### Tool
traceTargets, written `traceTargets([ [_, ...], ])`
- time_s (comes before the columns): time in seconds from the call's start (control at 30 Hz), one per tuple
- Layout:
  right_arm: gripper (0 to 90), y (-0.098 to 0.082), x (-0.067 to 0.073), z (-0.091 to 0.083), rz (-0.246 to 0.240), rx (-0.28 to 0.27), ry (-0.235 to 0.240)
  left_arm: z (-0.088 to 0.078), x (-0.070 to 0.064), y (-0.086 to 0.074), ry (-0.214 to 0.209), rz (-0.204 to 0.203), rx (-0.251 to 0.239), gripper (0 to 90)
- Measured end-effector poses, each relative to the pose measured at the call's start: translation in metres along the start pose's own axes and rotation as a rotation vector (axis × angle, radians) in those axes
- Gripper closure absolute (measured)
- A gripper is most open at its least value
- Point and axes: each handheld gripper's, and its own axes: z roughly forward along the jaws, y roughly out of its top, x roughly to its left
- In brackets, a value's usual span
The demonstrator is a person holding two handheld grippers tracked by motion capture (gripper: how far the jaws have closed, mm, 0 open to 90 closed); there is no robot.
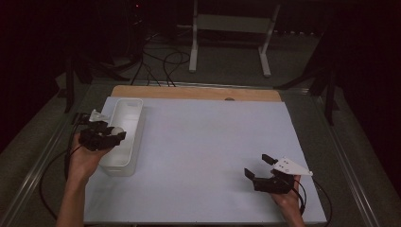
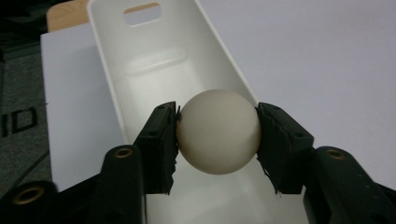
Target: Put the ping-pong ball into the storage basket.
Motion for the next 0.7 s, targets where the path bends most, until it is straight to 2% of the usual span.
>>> traceTargets([
  [0.1,9.5,0.0000,-0.0004,-0.0002,-0.002,0.000,-0.001,0.0005,-0.0004,0.0002,0.021,-0.006,0.002,15.8],
  [0.2,9.5,0.0000,0.0000,0.0001,0.000,0.000,0.000,0.0007,0.0010,0.0000,0.022,-0.014,0.005,5.2],
  [0.33,9.5,-0.0001,0.0000,0.0002,-0.002,0.001,0.001,0.0005,0.0012,-0.0007,0.018,-0.016,0.000,1.9],
  [0.7,9.5,-0.0001,-0.0002,0.0002,-0.002,0.001,0.002,-0.0009,0.0012,-0.0019,-0.004,-0.011,-0.039,0.6],
])
